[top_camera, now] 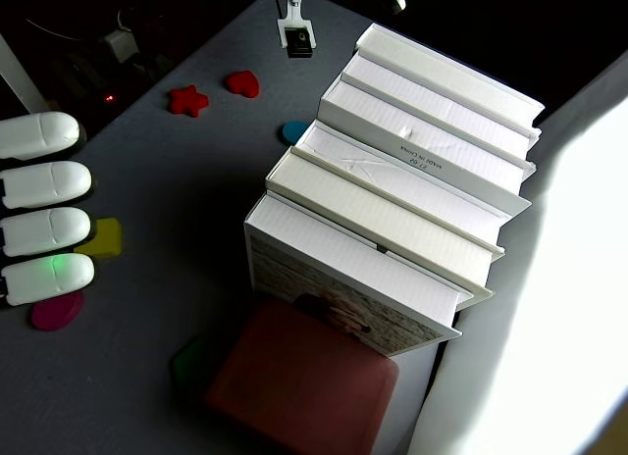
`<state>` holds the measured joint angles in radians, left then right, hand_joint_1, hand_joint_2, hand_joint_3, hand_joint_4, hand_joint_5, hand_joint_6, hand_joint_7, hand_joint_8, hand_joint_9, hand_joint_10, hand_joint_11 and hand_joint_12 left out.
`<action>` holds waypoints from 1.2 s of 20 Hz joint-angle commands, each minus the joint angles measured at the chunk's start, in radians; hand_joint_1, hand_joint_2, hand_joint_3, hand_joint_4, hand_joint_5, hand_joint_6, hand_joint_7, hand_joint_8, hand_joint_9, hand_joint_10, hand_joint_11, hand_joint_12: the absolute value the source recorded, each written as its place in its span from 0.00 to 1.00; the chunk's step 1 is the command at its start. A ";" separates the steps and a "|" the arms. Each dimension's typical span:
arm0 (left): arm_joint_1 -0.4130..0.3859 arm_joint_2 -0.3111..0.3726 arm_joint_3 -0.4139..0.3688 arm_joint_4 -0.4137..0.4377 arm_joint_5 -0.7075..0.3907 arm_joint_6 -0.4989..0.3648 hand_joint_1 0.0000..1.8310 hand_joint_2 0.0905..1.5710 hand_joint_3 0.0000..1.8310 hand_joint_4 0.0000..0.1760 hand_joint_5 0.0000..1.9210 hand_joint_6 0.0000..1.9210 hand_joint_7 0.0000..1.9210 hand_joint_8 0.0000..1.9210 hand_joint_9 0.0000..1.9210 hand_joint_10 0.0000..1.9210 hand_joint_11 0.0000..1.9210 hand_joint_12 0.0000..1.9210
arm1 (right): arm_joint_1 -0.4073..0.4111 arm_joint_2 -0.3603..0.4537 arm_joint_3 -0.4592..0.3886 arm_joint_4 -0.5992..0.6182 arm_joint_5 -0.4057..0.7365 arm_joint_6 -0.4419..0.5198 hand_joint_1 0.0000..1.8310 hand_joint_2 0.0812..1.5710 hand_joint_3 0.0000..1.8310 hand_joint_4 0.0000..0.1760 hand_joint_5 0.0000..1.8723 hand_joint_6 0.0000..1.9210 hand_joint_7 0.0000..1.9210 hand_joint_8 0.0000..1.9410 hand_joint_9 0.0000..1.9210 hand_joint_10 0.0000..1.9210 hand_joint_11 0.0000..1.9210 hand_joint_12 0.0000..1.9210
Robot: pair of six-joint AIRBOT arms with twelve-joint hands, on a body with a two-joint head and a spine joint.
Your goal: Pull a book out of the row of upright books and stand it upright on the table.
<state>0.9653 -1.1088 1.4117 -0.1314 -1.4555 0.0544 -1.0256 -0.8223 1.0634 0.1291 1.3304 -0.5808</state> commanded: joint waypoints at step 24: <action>-0.015 0.012 0.015 0.039 -0.030 -0.009 0.18 0.87 0.00 0.00 0.10 0.00 0.07 0.00 0.05 0.00 0.00 0.29 | 0.584 -0.128 0.149 -0.356 -0.602 -0.132 0.16 0.87 0.00 0.00 0.08 0.02 0.00 0.00 0.00 0.00 0.00 0.00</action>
<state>0.9619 -1.1023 1.4220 -0.0639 -1.3689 0.0517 -0.4500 -0.9558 1.2079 -0.2588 0.6353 -0.7151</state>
